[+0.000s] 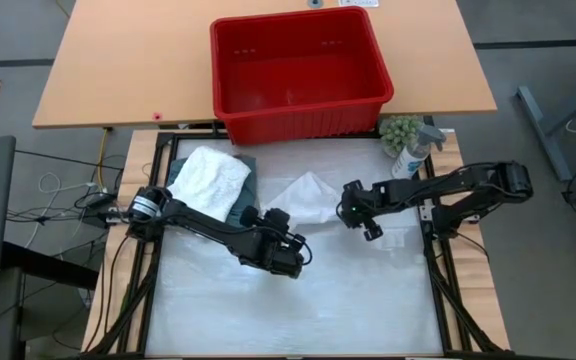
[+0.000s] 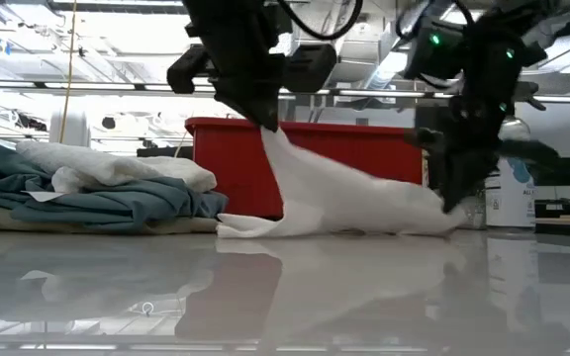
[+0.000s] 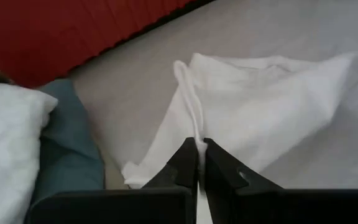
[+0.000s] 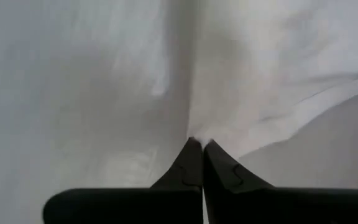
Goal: Fold Laundry from Bin
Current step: Fold the white underwear in the red bin
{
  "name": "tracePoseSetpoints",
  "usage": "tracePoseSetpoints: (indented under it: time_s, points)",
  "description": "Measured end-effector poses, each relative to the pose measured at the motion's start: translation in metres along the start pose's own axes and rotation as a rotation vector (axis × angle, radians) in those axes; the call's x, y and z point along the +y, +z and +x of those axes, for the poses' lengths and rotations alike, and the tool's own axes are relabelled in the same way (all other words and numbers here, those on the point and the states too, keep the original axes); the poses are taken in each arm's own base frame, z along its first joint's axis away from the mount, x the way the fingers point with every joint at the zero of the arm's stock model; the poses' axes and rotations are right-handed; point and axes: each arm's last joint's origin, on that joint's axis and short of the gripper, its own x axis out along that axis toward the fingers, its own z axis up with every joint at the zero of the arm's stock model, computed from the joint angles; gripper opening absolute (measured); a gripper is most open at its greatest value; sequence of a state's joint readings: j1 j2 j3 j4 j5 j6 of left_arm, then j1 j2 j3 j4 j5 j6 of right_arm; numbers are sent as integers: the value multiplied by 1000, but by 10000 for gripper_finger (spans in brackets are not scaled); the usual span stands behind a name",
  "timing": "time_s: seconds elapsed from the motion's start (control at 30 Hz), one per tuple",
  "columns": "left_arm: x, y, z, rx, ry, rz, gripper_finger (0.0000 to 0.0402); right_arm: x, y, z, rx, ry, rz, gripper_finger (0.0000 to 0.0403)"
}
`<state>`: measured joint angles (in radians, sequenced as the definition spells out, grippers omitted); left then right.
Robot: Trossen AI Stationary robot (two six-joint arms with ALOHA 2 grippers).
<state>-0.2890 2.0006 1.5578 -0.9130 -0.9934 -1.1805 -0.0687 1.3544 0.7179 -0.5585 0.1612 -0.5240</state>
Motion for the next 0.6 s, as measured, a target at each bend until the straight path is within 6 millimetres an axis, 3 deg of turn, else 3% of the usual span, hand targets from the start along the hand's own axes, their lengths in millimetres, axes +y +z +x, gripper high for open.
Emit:
tracePoseSetpoints:
  time_s: [0.17,0.33,0.6]
  points:
    - [-1,-4,3,3,-14,-48,2,-23,15,-15,-77,-24,38,18]
    - [1,-17,8,40,-22,-81,2,-48,16,-21,-104,-13,117,18]
    - [0,-24,3,45,-31,-109,2,-71,22,-2,-41,50,115,18]
